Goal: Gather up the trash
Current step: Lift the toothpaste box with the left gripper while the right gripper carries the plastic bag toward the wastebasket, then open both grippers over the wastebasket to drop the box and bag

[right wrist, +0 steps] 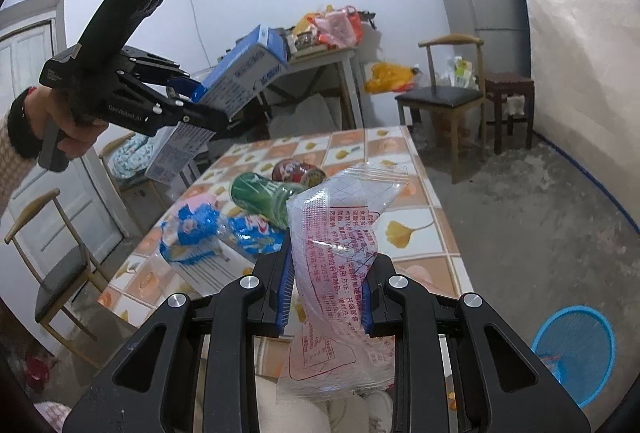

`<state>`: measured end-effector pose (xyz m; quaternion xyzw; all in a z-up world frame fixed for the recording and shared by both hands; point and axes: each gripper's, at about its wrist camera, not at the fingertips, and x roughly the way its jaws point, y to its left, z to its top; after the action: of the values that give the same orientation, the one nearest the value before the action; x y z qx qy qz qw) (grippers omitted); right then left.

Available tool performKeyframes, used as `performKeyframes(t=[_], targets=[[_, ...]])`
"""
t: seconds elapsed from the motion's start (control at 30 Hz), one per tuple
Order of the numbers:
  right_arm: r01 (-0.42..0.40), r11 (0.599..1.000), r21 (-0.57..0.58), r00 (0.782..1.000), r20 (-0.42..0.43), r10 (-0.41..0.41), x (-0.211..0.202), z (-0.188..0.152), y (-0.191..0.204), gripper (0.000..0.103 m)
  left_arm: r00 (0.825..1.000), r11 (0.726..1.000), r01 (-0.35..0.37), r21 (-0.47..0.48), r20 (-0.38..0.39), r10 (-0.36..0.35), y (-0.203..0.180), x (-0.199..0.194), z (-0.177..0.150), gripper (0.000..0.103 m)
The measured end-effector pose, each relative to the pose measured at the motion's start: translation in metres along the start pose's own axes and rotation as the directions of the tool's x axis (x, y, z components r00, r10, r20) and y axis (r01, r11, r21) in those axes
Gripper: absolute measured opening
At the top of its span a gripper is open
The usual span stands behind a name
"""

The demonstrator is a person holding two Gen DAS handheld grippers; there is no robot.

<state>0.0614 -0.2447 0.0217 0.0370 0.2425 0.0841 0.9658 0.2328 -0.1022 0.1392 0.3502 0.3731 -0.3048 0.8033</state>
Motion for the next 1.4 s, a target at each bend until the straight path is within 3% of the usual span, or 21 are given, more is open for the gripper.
performKeyframes(t=[0.17,0.37,0.6,0.8,0.93,1.13,1.4], targets=[[0.003,1.0,0.003,0.999,0.037,-0.003,-0.018,0.002,0.002,0.024,0.997,0.997,0.048,-0.062,0.07,-0.043,-0.011,-0.02,0.009,0.05],[0.021,0.999,0.035,0.997,0.073,-0.023,-0.038,0.002,-0.007,0.024,0.978,0.981,0.158,-0.109,0.153,-0.14,-0.04,-0.029,0.026,0.05],[0.071,0.991,0.115,0.992,0.097,-0.082,-0.066,-0.009,-0.035,0.024,0.941,0.949,0.299,-0.1,0.197,-0.275,-0.09,-0.016,0.056,0.05],[0.144,0.967,0.208,0.982,0.094,-0.166,-0.087,-0.023,-0.074,0.024,0.899,0.906,0.418,-0.067,0.175,-0.402,-0.15,0.012,0.09,0.05],[0.241,0.932,0.271,0.961,0.066,-0.268,-0.111,-0.041,-0.114,0.024,0.863,0.866,0.495,-0.062,0.151,-0.483,-0.196,0.036,0.117,0.05],[0.377,0.841,0.389,0.919,-0.042,-0.393,-0.135,-0.077,-0.187,0.024,0.811,0.806,0.585,-0.089,0.079,-0.58,-0.263,0.092,0.158,0.05],[0.494,0.716,0.493,0.869,-0.255,-0.424,-0.102,-0.119,-0.281,0.024,0.781,0.767,0.604,-0.217,-0.034,-0.624,-0.338,0.194,0.199,0.05]])
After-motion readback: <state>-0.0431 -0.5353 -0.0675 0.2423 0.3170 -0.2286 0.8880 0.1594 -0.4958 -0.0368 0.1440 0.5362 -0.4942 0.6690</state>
